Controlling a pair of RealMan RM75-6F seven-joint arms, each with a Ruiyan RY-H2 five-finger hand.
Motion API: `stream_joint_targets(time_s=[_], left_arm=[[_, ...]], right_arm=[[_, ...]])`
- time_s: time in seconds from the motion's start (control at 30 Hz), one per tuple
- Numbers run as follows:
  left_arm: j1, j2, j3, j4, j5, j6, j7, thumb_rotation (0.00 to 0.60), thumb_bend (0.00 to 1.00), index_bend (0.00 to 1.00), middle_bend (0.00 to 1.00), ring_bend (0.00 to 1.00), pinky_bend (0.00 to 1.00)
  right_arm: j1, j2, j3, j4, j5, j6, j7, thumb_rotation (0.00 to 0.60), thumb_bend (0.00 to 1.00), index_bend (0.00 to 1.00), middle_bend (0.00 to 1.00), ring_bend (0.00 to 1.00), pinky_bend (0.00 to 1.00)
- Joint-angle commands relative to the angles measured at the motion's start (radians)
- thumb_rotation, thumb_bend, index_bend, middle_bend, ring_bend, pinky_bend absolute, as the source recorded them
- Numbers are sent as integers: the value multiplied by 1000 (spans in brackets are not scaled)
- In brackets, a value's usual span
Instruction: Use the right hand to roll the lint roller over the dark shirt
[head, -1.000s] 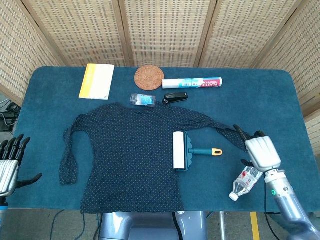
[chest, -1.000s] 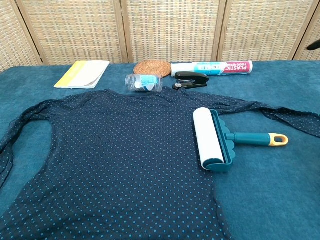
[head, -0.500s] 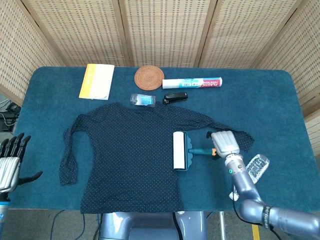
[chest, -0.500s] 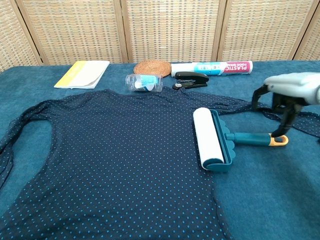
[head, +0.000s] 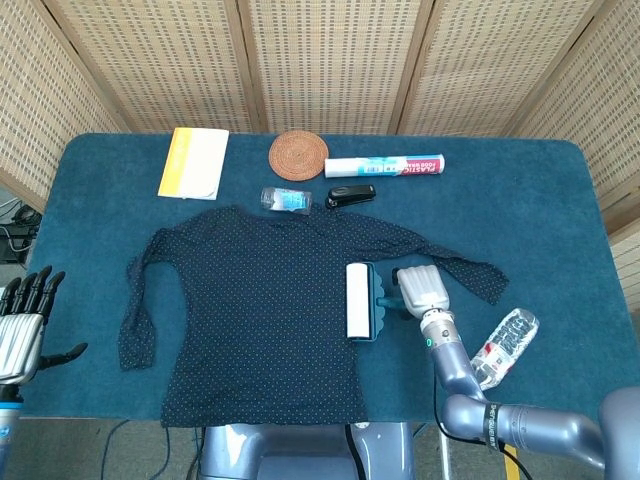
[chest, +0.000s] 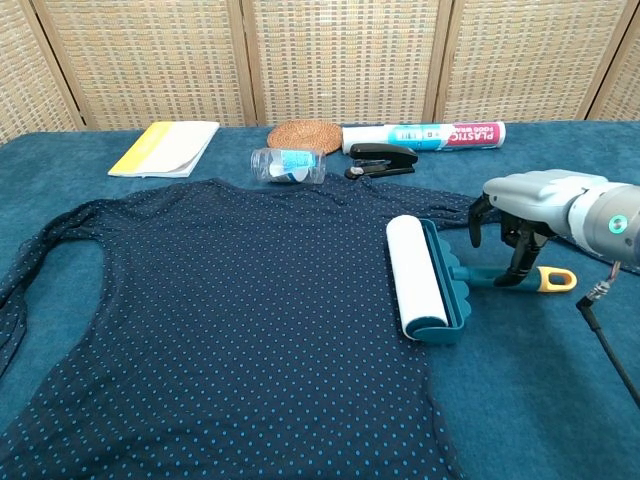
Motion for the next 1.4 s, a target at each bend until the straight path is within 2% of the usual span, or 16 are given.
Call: stream_joint_targets(time_s=[0.03, 0.6, 0.7, 0.77, 0.87, 1.0, 1.13, 1.27, 1.4], left_arm=[[0, 1, 1, 0, 0, 0, -2, 600, 0, 0, 0, 0, 0], [-3, 3, 1, 6, -8, -6, -12, 600, 0, 0, 0, 0, 0], [-4, 3, 0, 8, -11, -8, -13, 600, 0, 0, 0, 0, 0], [-5, 3, 0, 9, -13, -9, -14, 600, 0, 0, 0, 0, 0], [-7, 3, 0, 9, -15, -13, -14, 600, 0, 0, 0, 0, 0], [-9, 3, 0, 8, -17, -16, -15, 600, 0, 0, 0, 0, 0], [-11, 5, -2, 9, -24, -23, -23, 600, 0, 0, 0, 0, 0], [-15, 5, -6, 15, -36, -33, -31, 600, 0, 0, 0, 0, 0], [-21, 5, -12, 23, -51, -46, -39, 600, 0, 0, 0, 0, 0]], right_arm=[[9, -17, -6, 15, 16, 8, -12, 600, 363, 438, 1000, 1000, 1000], [25, -75, -45, 92, 59, 8, -42, 600, 389, 459, 1000, 1000, 1000], [23, -79, -53, 102, 55, 8, -44, 600, 514, 527, 1000, 1000, 1000], [22, -81, -59, 109, 43, 12, -44, 600, 667, 616, 1000, 1000, 1000], [19, -81, -61, 115, 13, 22, -33, 600, 798, 699, 1000, 1000, 1000], [21, -64, -59, 100, -26, 27, -24, 600, 815, 718, 1000, 1000, 1000], [67, -7, -44, 46, -61, 27, -94, 600, 813, 730, 1000, 1000, 1000], [130, 27, -18, 32, -33, 15, -193, 600, 804, 734, 1000, 1000, 1000], [219, 53, 14, 45, 64, -25, -320, 600, 795, 737, 1000, 1000, 1000]])
